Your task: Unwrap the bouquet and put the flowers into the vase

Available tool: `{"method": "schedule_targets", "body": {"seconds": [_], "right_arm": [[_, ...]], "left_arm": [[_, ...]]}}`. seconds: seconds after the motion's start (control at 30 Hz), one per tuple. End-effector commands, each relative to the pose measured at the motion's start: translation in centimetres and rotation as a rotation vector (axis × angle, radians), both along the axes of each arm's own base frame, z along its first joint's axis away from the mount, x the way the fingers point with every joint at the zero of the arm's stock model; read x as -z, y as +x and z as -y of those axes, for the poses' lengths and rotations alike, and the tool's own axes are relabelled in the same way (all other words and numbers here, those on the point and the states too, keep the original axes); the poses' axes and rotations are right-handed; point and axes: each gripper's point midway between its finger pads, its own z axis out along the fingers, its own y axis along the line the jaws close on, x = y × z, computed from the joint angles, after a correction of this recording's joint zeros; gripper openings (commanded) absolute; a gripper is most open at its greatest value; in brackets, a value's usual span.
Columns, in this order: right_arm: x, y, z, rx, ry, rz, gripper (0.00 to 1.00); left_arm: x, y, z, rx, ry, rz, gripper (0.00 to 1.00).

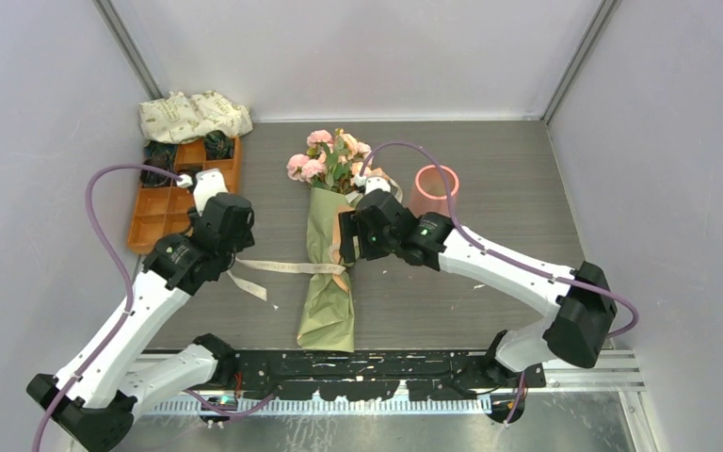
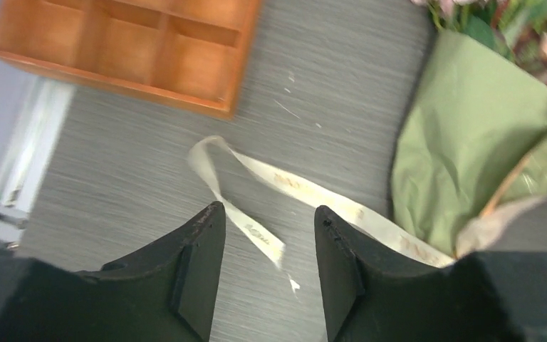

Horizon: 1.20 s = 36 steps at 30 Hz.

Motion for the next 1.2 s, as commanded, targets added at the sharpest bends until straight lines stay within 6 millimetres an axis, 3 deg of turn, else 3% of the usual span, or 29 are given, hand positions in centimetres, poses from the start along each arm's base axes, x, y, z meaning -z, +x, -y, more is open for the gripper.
{"method": "schedule_targets", "body": {"seconds": [0.0, 0.2, 0.4, 0.5, 0.67, 0.87, 1.0, 1.17], "right_arm": [[0.7, 0.2, -1.3, 0.021, 0.047, 0.009, 0.76], [4.1, -0.1, -2.8, -0.014, -0.003, -0.045, 0.73], [6.9, -0.5, -5.2, -0.057, -0.048, -0.086, 0.71], [8.1, 0.0, -5.6, -0.054, -0.092, -0.094, 0.70], [8.9, 1.9, -5.1, -0.025, -0.200, -0.055, 0.70], [8.5, 4.6, -4.3, 0.042, -0.264, -0.019, 0.70], [8.7, 6.9, -3.1, 0.086, -0.276, -0.033, 0.69], [9.1, 9.4, -1.8, 0.126, -0.291, -0.045, 0.69]], "left_arm": [[0.1, 1.0, 5.3, 0.217, -0.192, 0.028, 0.51], [1.6, 0.0, 8.2, 0.344, -0.310, 0.002, 0.46], [5.1, -1.6, 10.1, 0.404, -0.405, -0.088, 0.24], [6.0, -2.3, 10.8, 0.436, -0.448, -0.099, 0.20], [7.0, -3.2, 13.2, 0.529, -0.549, -0.111, 0.18], [10.1, -3.9, 15.9, 0.581, -0.609, -0.152, 0.15], [11.5, -4.1, 16.6, 0.584, -0.580, -0.173, 0.14], [11.9, -3.3, 16.6, 0.570, -0.549, -0.156, 0.15]]}}
